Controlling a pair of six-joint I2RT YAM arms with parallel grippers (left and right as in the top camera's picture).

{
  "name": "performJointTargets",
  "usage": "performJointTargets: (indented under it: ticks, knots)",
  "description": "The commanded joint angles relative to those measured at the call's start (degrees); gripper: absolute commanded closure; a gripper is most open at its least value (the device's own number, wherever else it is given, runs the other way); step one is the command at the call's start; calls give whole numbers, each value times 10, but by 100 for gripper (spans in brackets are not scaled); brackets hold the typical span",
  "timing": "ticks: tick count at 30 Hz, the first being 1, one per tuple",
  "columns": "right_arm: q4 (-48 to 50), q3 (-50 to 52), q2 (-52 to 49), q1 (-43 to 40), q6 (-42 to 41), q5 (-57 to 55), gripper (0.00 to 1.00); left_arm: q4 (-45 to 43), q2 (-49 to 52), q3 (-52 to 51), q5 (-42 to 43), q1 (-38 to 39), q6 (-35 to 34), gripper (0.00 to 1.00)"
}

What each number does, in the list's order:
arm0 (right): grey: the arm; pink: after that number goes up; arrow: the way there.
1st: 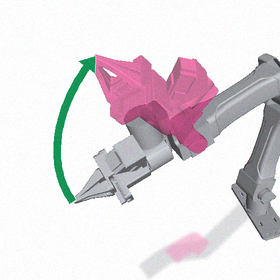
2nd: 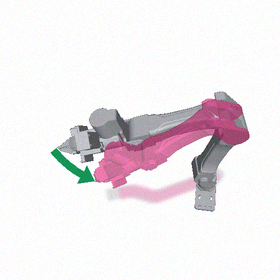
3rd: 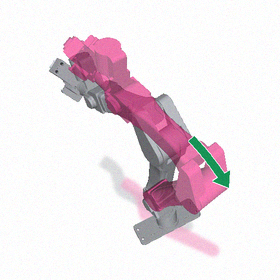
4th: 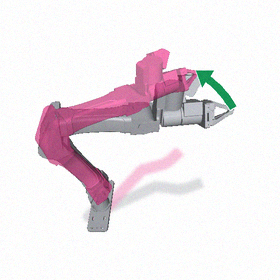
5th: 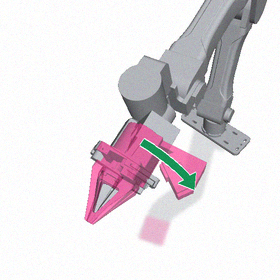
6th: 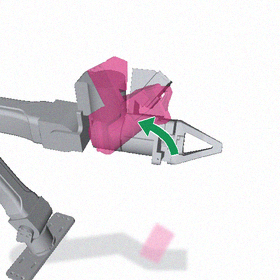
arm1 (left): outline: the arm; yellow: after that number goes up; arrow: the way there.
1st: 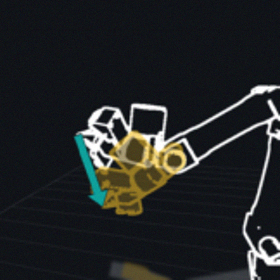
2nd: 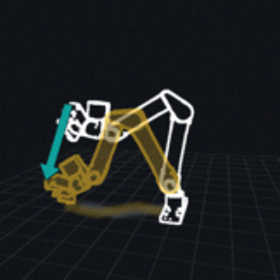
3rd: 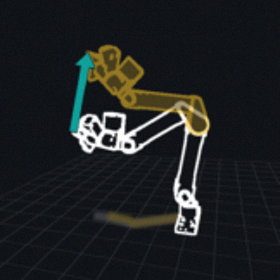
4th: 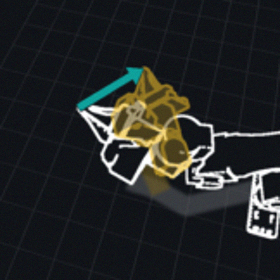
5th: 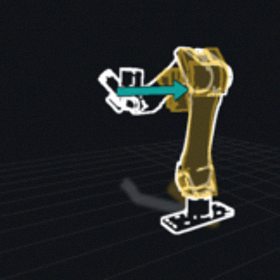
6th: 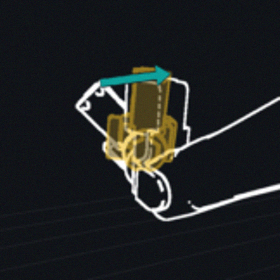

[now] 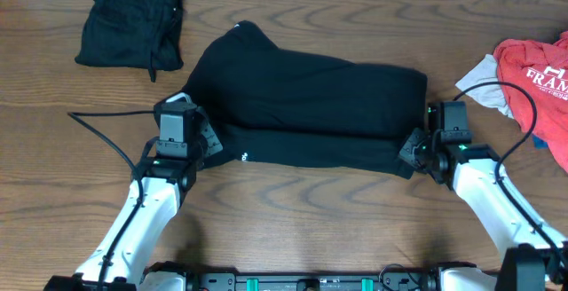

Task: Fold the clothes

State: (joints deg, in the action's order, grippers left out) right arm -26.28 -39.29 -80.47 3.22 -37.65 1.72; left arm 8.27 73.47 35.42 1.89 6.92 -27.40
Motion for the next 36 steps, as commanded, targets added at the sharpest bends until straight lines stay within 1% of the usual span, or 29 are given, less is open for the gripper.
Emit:
performJointTargets:
  ticks: [1, 5, 15, 16, 17, 18, 19, 20, 21, 22, 23, 25, 28, 30, 32, 34, 36]
  knots:
    - [13, -10, -12, -5, 12, -19, 96, -12, 4, 12, -45, -2, 11, 94]
    - [34, -10, -23, -5, 26, -20, 91, -17, 5, 12, -56, -2, 19, 93]
    - [47, -9, -52, 13, 26, -39, 91, -45, 25, 12, -90, -1, 19, 93]
    - [47, -9, -53, 16, 26, -39, 91, -50, 29, 12, -94, -2, 19, 86]
    - [47, -9, -53, 18, 26, -39, 91, -53, 32, 12, -97, -2, 19, 83]
    - [47, -9, -53, 19, 26, -39, 90, -56, 36, 12, -101, -2, 19, 75]
    - [47, -9, -53, 19, 26, -39, 90, -57, 37, 12, -101, -2, 19, 71]
    - [47, -9, -53, 19, 26, -41, 90, -58, 40, 12, -101, -2, 20, 63]
    - [47, -9, -53, 19, 26, -42, 87, -59, 40, 12, -101, -2, 21, 53]
    - [46, -9, -54, 19, 26, -47, 79, -58, 40, 12, -102, -2, 23, 43]
    - [46, -9, -54, 19, 26, -49, 66, -58, 40, 12, -101, -2, 26, 31]
    - [47, -9, -54, 19, 26, -54, 56, -58, 40, 12, -102, -2, 35, 24]
    - [49, -9, -54, 19, 36, -80, 35, -58, 40, 12, -101, -1, 47, 22]
    - [53, -9, -54, 19, 56, -104, 25, -58, 40, 12, -101, -1, 47, 22]
    - [59, -11, -53, 19, 78, -127, 9, -57, 36, 12, -101, -1, 47, 22]
    - [59, -19, -51, 19, 94, -145, 2, -56, 30, 12, -101, -1, 47, 21]
    - [57, -30, -45, 17, 107, -146, 1, -56, 21, 12, -101, -1, 60, 20]
